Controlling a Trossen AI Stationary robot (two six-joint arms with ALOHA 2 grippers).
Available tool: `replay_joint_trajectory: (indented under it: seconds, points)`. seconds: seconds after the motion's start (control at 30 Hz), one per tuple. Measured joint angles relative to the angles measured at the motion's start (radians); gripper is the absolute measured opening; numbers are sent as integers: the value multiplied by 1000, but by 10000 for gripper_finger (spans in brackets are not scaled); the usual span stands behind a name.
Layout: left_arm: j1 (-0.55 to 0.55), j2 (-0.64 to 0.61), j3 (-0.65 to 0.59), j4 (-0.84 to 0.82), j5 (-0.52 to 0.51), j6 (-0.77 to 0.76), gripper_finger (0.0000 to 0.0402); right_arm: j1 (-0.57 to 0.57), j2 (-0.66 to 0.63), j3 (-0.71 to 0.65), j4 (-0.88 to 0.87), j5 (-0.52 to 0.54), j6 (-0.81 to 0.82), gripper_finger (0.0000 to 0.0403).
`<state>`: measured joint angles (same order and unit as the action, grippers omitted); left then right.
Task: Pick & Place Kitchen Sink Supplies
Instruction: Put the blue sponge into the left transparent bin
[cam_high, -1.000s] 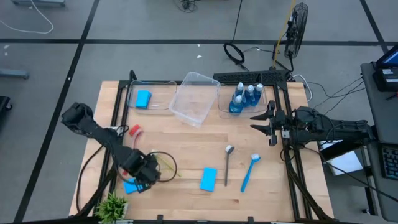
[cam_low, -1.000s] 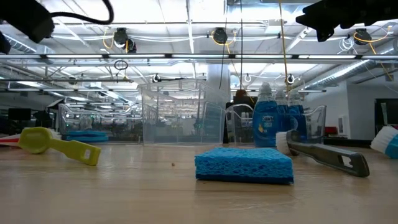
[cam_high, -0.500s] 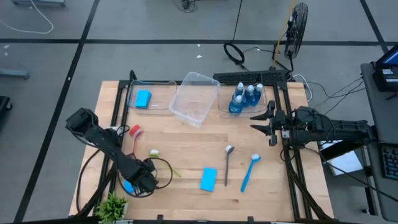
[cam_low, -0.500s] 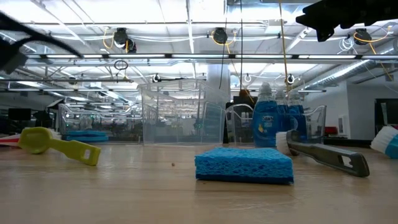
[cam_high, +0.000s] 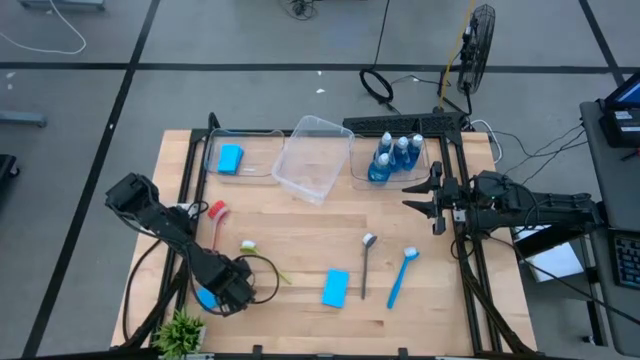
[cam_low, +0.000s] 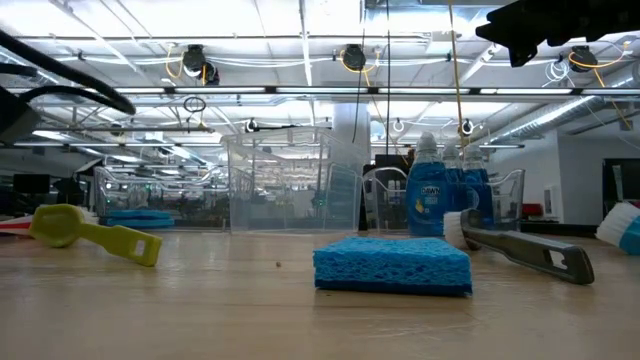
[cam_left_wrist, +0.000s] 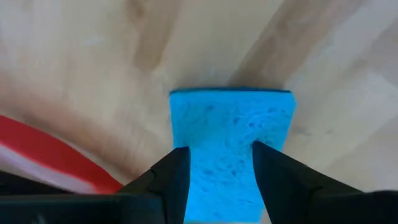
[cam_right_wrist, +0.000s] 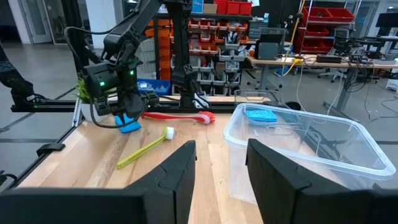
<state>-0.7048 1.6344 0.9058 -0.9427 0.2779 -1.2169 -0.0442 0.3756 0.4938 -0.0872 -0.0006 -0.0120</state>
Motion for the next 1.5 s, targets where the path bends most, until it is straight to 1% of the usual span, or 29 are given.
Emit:
replay_joint_trajectory:
  seconds: [0.17,0.23,0.4,0.53,0.63,0.73,0.97,1.13,1.23,1.47,1.5]
  points:
    - [13,0,1,2,99,-7,173,0,0,0,0,0,0,130]
    - [20,0,8,-6,115,-17,173,0,0,0,0,0,0,130]
    - [24,0,47,-77,74,8,173,0,0,0,0,0,0,130]
    - [21,0,47,-106,4,65,173,0,0,0,0,0,0,130]
    - [23,0,26,-83,-35,110,173,0,0,0,0,0,0,130]
    - [24,0,-14,-58,-38,117,173,0,0,0,0,0,0,130]
    - [26,-6,-120,120,64,111,172,0,0,0,0,0,0,130]
    - [39,-4,-132,184,103,128,170,0,0,0,0,0,0,130]
    - [48,-4,-132,241,102,152,145,0,0,0,0,0,0,130]
    - [83,-4,-131,310,47,162,24,0,0,0,0,0,0,130]
    - [91,-4,-131,313,36,164,15,0,0,0,0,0,0,130]
